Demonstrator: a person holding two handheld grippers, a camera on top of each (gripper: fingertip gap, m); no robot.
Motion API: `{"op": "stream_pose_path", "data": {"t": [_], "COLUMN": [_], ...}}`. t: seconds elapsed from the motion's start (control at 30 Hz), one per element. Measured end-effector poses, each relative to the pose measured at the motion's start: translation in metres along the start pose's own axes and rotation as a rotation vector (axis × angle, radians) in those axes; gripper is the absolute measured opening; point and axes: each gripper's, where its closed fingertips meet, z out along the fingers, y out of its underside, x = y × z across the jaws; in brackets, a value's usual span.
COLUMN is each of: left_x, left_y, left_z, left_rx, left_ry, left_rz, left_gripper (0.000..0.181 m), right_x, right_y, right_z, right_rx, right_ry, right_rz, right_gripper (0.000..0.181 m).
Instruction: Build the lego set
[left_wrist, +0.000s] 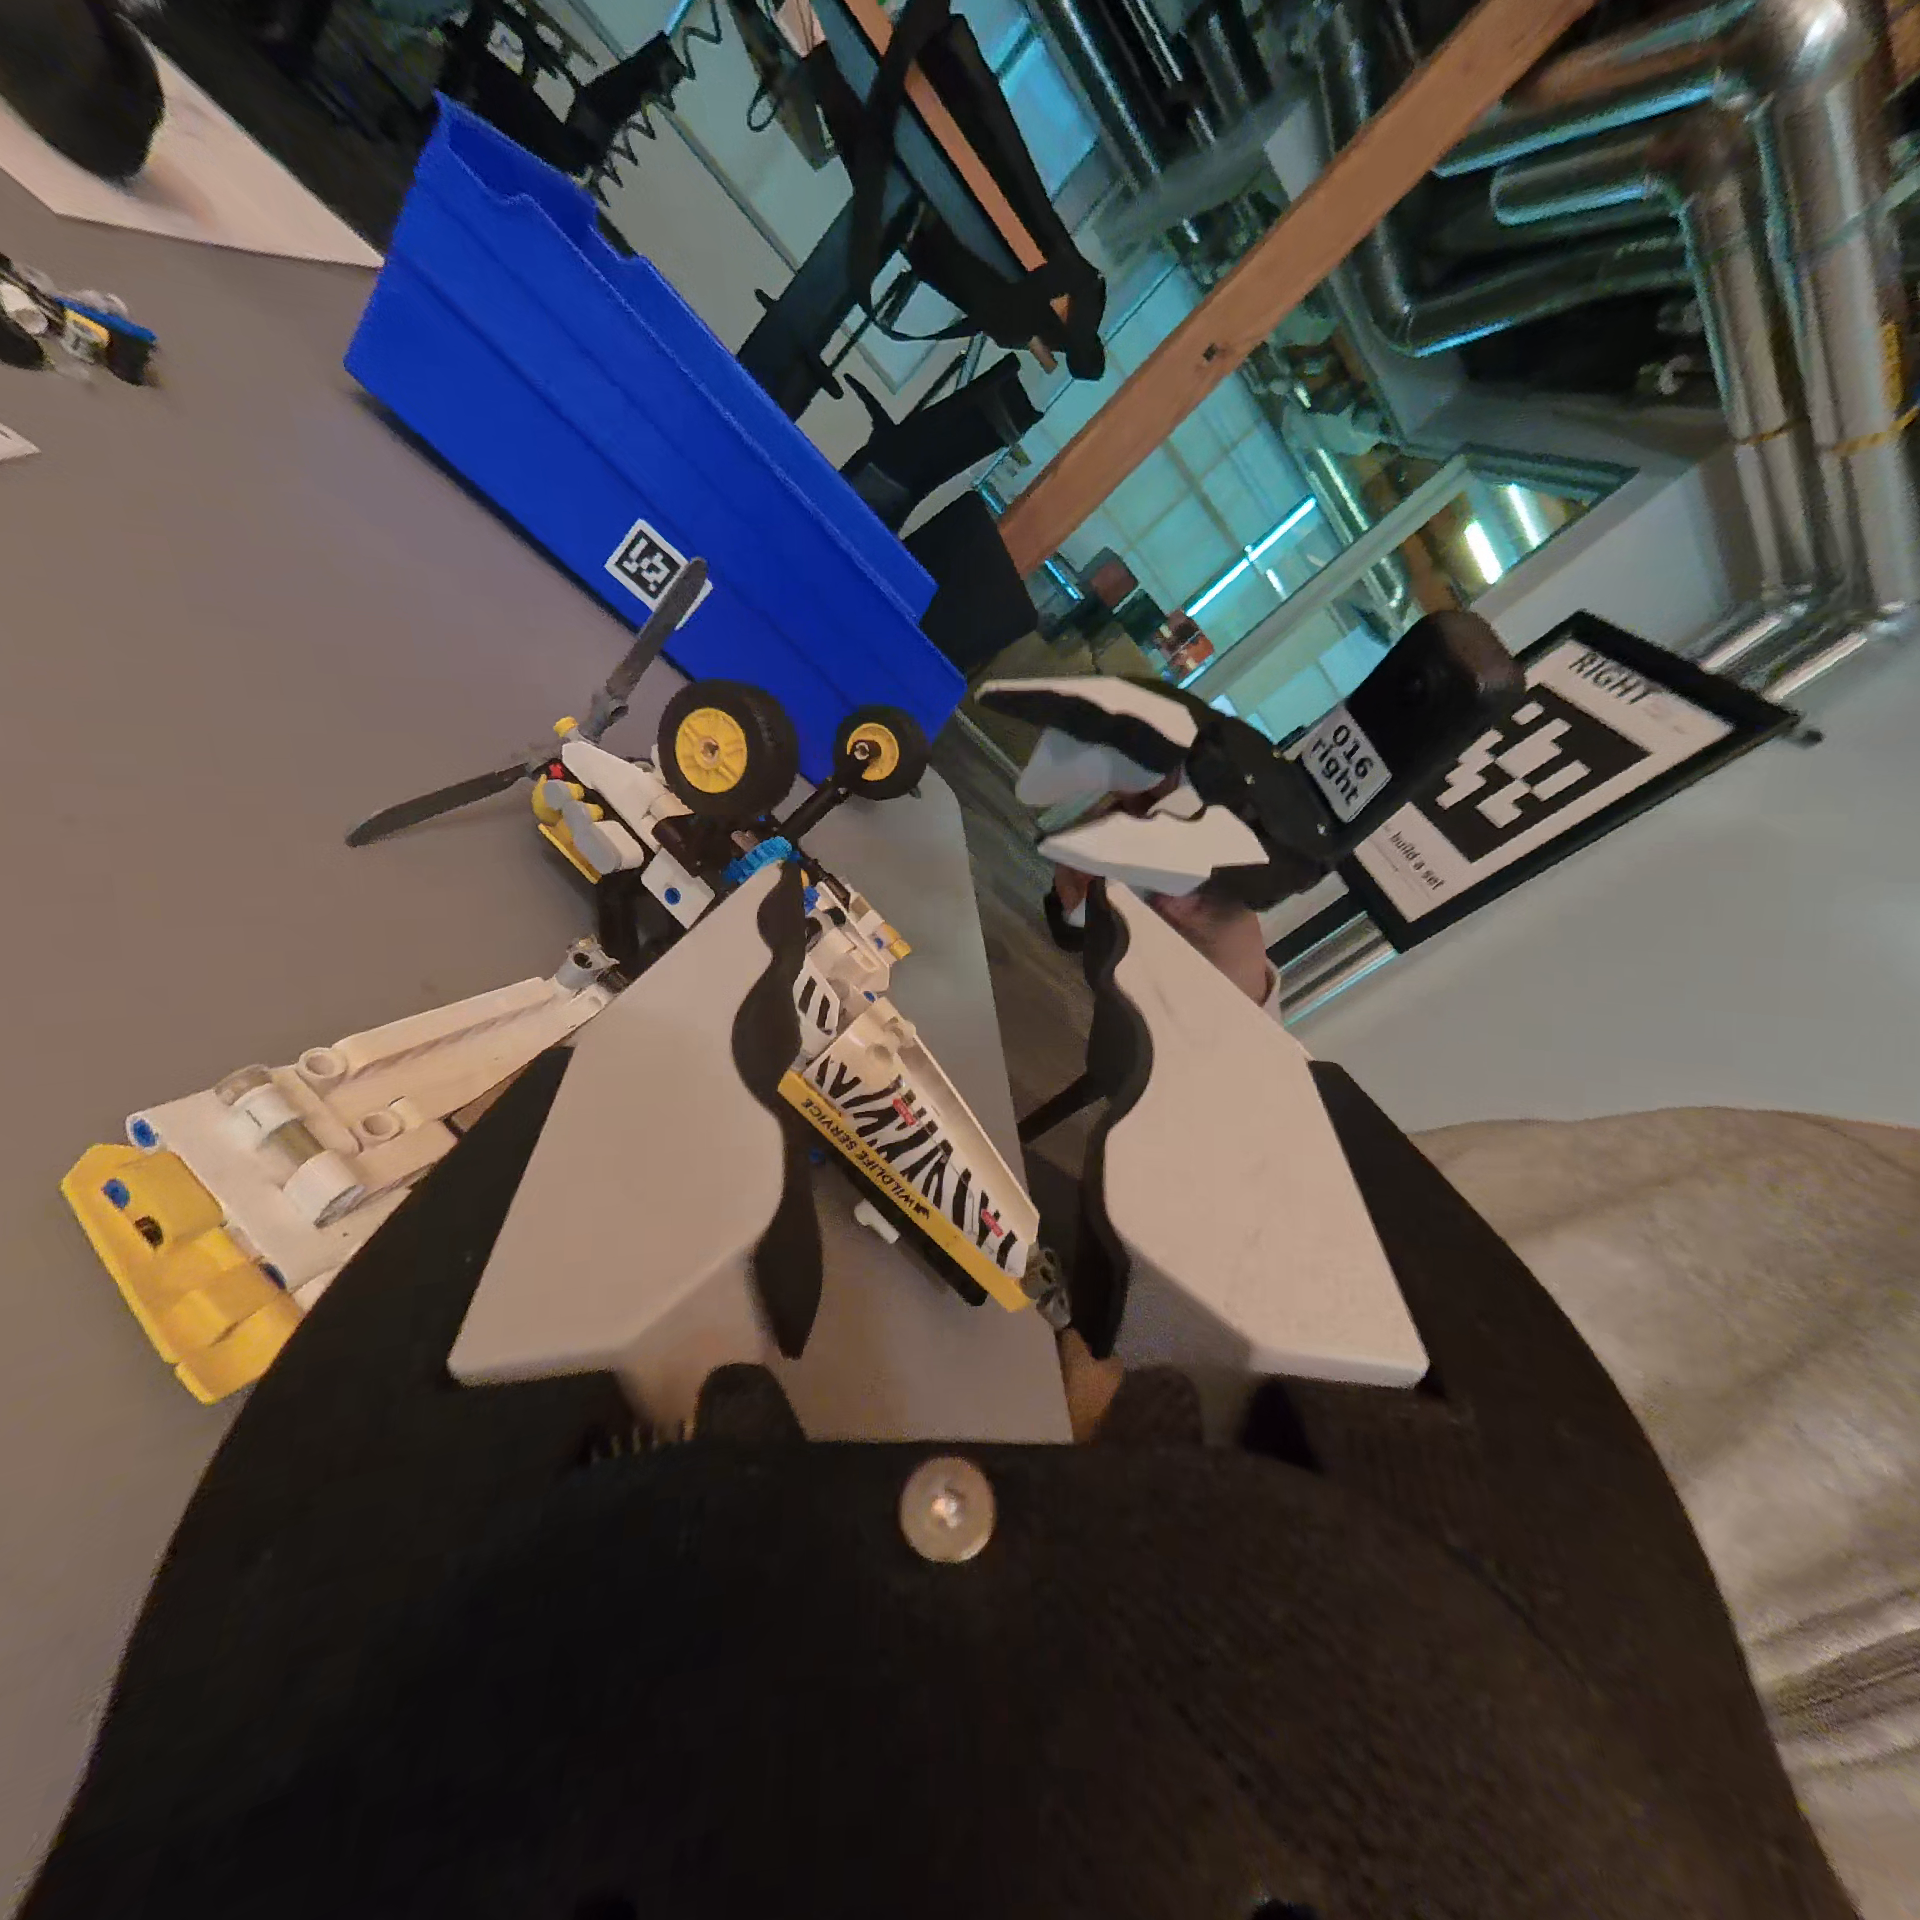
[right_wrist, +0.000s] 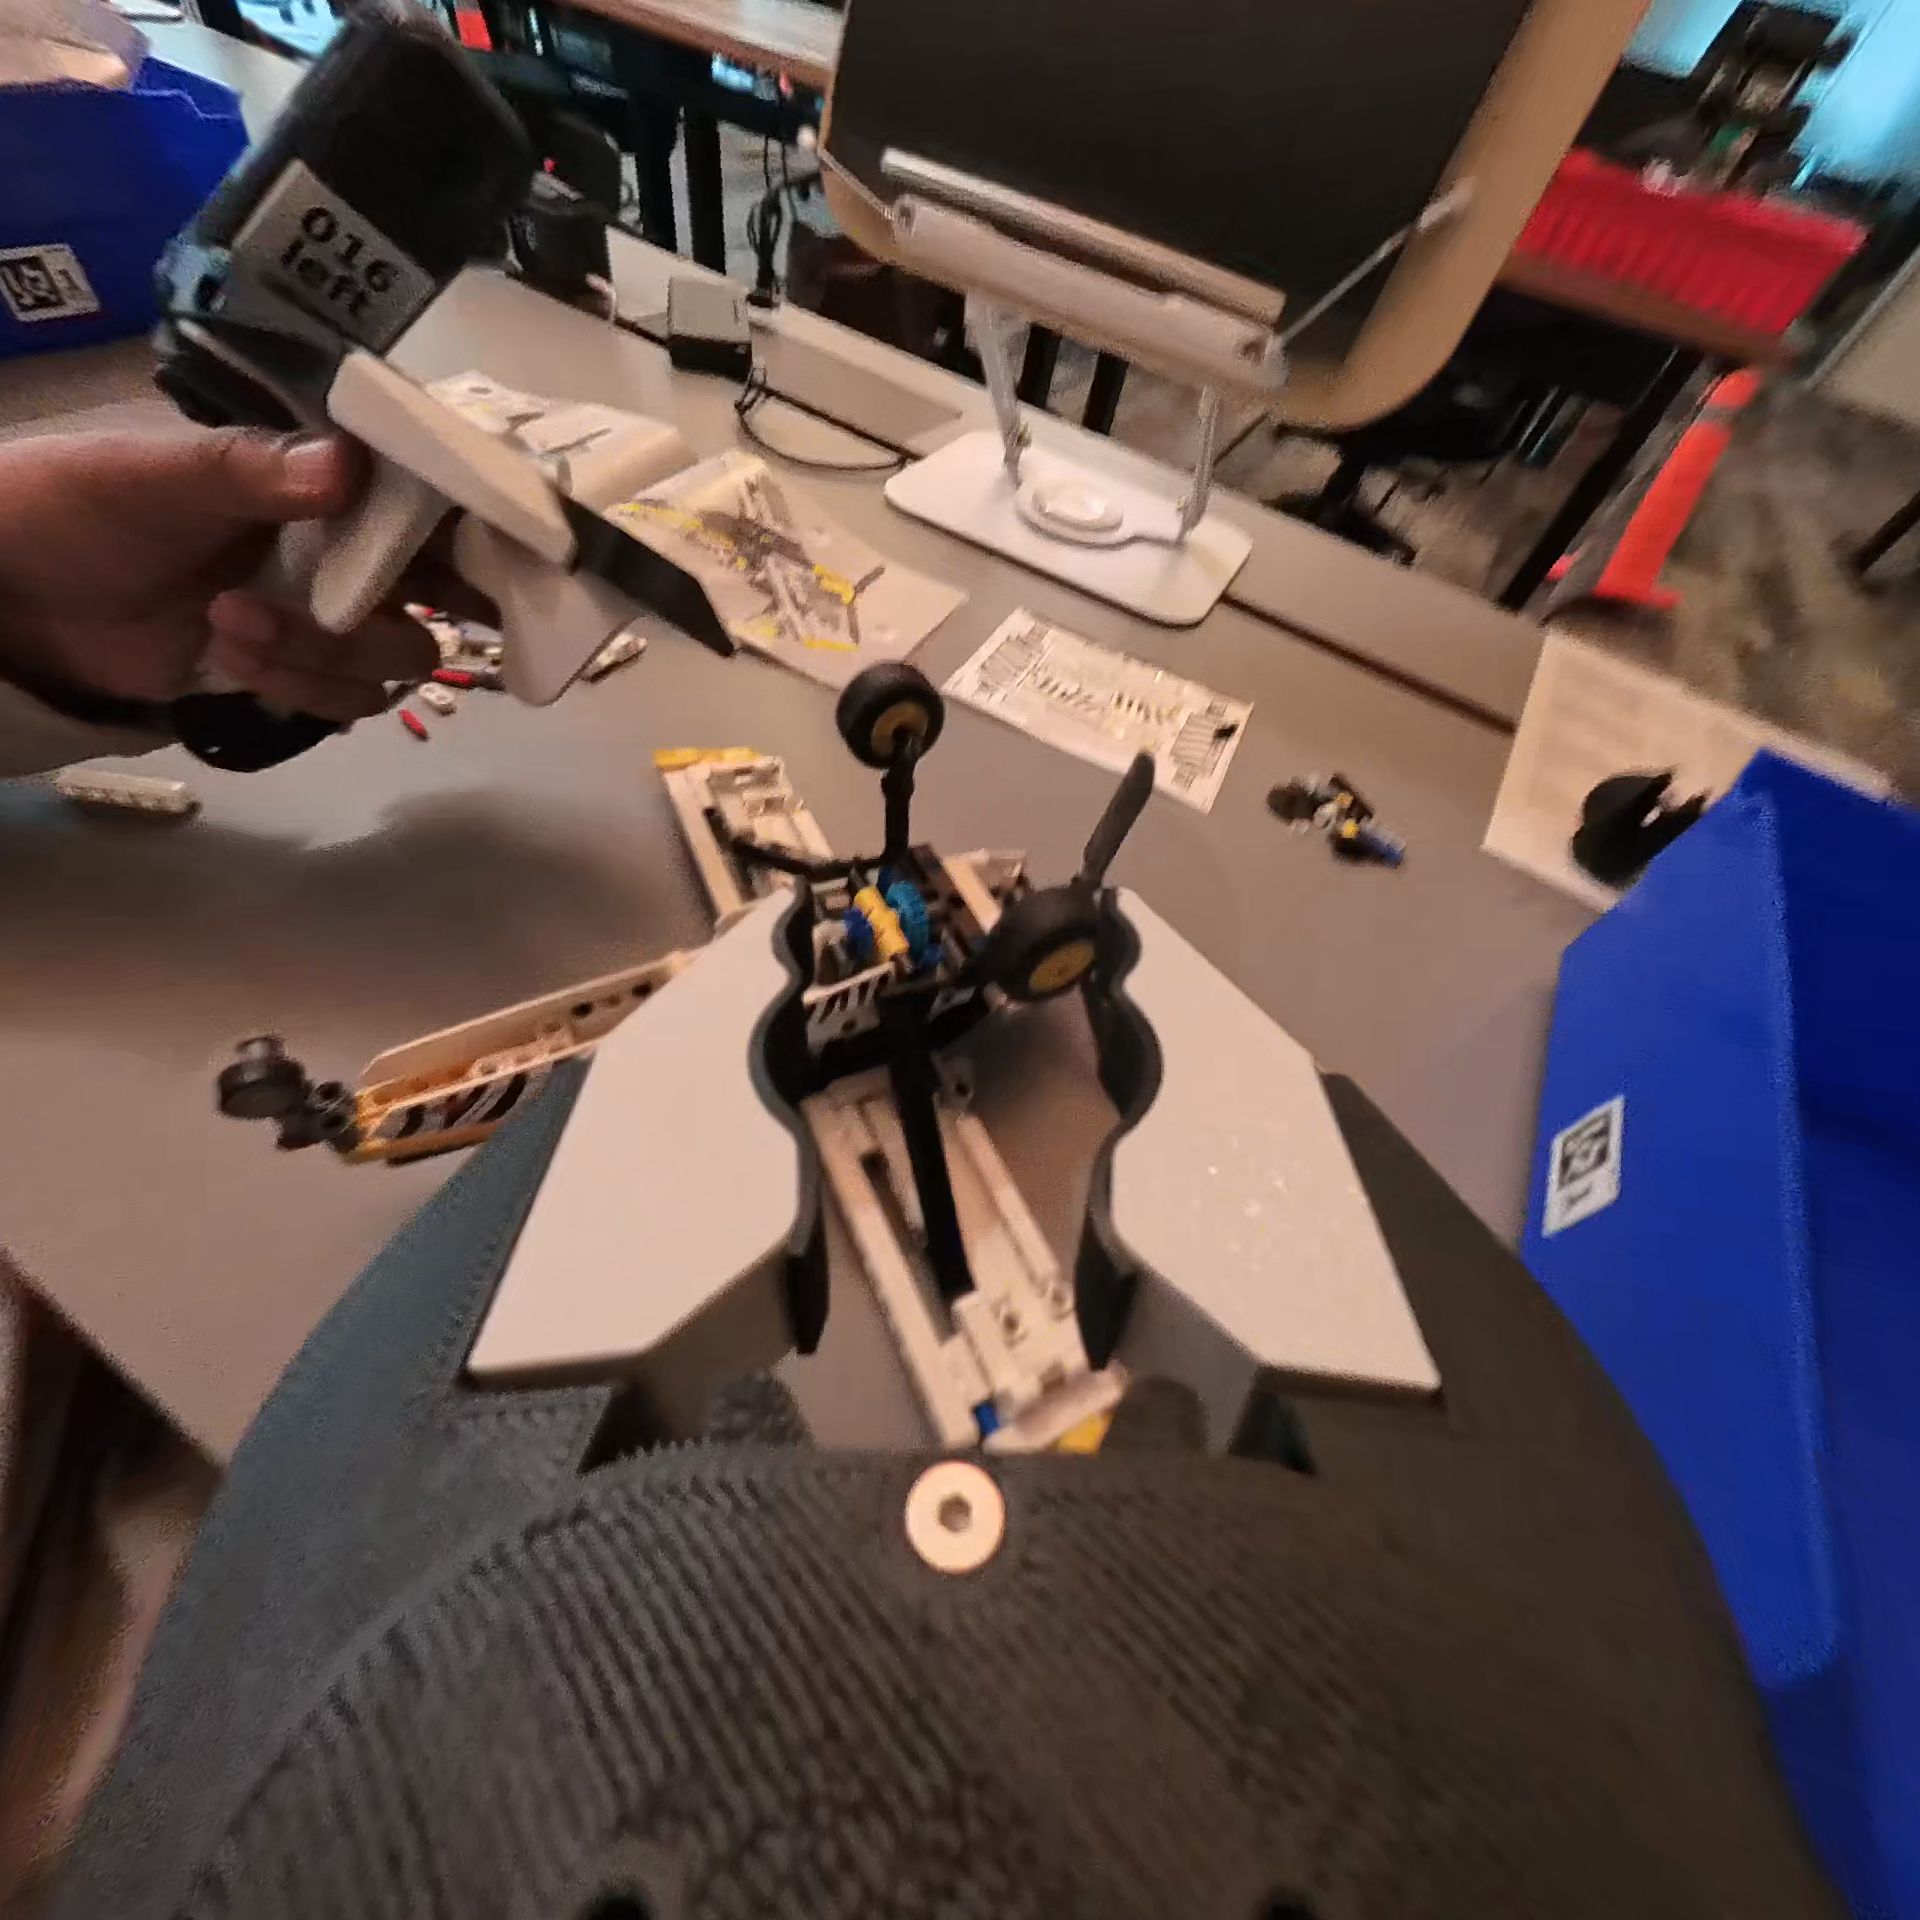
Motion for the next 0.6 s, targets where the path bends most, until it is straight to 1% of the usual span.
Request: {"op": "stream_pose_path", "data": {"t": [0.03, 0.1, 0.13, 0.17, 0.2, 0.23, 0.27, 0.3, 0.33, 0.37, 0.43, 0.47, 0.53, 0.6], "left_x": [0.004, 0.023, 0.033, 0.04, 0.043, 0.044, 0.042, 0.039, 0.038, 0.04, 0.044, 0.042, 0.037, 0.032], "left_y": [0.001, 0.005, 0.008, 0.012, 0.016, 0.019, 0.022, 0.022, 0.022, 0.02, 0.016, 0.016, 0.011, 0.004], "left_z": [-0.002, -0.006, -0.008, -0.011, -0.013, -0.016, -0.019, -0.021, -0.022, -0.023, -0.025, -0.026, -0.03, -0.038], "left_rx": [0.001, 0.005, 0.001, -0.002, -0.007, -0.01, -0.004, 0.006, 0.018, 0.034, 0.061, 0.066, 0.087, 0.128], "left_ry": [0.008, 0.089, 0.132, 0.16, 0.165, 0.155, 0.136, 0.123, 0.128, 0.15, 0.184, 0.172, 0.118, 0.047], "left_rz": [0.028, 0.057, 0.062, 0.074, 0.092, 0.115, 0.133, 0.136, 0.122, 0.1, 0.077, 0.086, 0.137, 0.197], "left_gripper": [0.055, 0.061, 0.062, 0.062, 0.063, 0.063, 0.063, 0.061, 0.061, 0.061, 0.06, 0.059, 0.058, 0.057], "right_x": [0.001, 0.001, -0.001, -0.004, -0.008, -0.017, -0.032, -0.038, -0.035, -0.032, -0.028, -0.029, -0.035, -0.043], "right_y": [-0.003, 0.001, 0.008, 0.014, 0.013, 0.011, 0.009, 0.007, 0.006, 0.004, -0.004, -0.011, -0.025, -0.031], "right_z": [0.005, 0.015, 0.02, 0.021, 0.017, 0.009, 0.0, -0.006, -0.009, -0.012, -0.016, -0.018, -0.019, -0.016], "right_rx": [0.016, -0.002, -0.039, -0.07, -0.068, -0.061, -0.056, -0.043, -0.027, -0.006, 0.059, 0.098, 0.181, 0.216], "right_ry": [0.007, -0.012, -0.033, -0.055, -0.07, -0.115, -0.204, -0.237, -0.218, -0.193, -0.167, -0.171, -0.196, -0.211], "right_rz": [-0.027, -0.038, -0.004, 0.041, 0.076, 0.094, 0.11, 0.143, 0.171, 0.185, 0.206, 0.223, 0.248, 0.248], "right_gripper": [0.053, 0.054, 0.056, 0.069, 0.07, 0.039, 0.017, 0.025, 0.032, 0.035, 0.037, 0.038, 0.038, 0.039]}}
